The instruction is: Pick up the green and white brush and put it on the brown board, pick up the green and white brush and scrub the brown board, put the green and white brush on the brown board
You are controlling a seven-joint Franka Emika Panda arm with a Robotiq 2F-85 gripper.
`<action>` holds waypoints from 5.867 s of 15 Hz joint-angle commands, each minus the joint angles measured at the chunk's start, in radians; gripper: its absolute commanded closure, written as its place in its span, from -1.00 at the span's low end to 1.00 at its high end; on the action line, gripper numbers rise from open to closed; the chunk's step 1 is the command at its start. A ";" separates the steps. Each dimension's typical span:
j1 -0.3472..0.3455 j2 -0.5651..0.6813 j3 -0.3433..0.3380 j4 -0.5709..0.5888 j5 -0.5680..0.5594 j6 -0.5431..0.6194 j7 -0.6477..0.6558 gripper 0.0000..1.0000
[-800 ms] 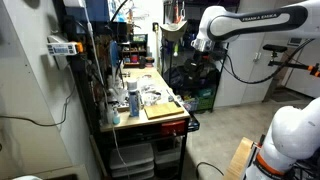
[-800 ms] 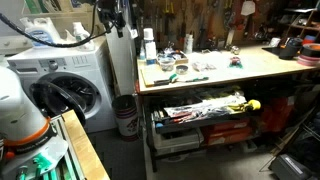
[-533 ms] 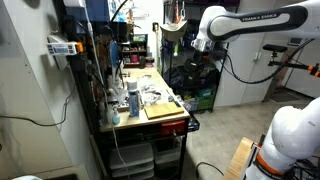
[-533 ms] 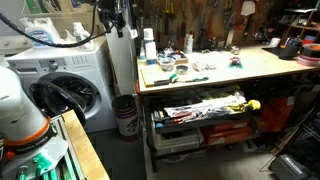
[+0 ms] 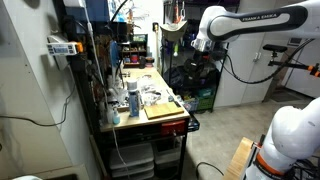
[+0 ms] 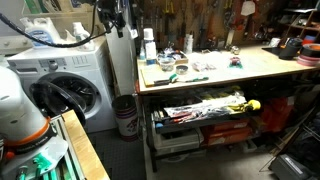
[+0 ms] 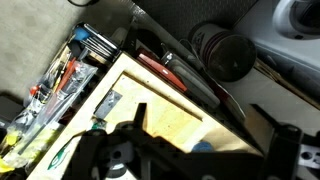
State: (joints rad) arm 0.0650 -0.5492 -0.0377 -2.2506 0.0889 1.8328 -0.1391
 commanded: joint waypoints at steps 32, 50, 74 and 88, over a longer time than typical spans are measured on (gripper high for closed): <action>-0.176 0.545 -0.095 0.343 0.064 0.223 0.001 -1.00; -0.207 0.871 -0.094 0.519 0.033 0.465 0.163 -1.00; -0.163 1.308 -0.164 0.909 -0.096 0.561 0.486 -1.00; -0.143 1.353 -0.190 0.977 -0.093 0.492 0.594 0.88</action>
State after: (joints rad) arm -0.0990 0.7919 -0.1916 -1.3012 0.0045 2.3920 0.3779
